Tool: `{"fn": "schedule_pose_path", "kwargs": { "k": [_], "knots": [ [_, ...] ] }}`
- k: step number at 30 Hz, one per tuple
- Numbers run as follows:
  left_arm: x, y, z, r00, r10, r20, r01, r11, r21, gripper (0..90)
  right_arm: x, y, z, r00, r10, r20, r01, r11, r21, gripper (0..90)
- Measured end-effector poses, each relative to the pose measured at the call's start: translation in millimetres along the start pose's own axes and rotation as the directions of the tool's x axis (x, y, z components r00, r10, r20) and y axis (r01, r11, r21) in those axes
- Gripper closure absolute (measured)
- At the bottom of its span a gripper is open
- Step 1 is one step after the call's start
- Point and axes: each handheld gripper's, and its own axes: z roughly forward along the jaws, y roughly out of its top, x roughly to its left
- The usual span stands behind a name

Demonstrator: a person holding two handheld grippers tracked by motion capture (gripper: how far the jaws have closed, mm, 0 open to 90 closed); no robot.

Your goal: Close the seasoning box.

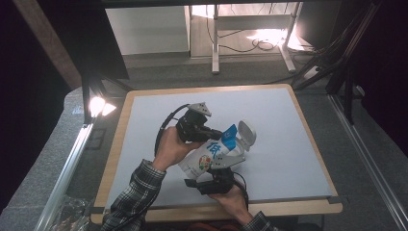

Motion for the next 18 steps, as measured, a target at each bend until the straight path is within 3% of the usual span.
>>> {"fn": "schedule_pose_path", "kwargs": {
  "k": [9, 18],
  "knots": [
    [-2.4, -11.6, -7.3, 0.9998, 0.015, 0.016, -0.015, 0.9991, -0.040, 90.0, -5.3, -3.3, 0.3, 0.9991, -0.009, 0.042, 0.008, 1.000, 0.015, 37.5],
    [-3.3, -26.3, -16.8, 0.9990, 0.034, 0.030, -0.032, 0.9962, -0.081, 90.0, -4.3, -6.0, 3.7, 0.9949, -0.059, 0.082, 0.056, 0.998, 0.042, 36.8]
  ]
}}
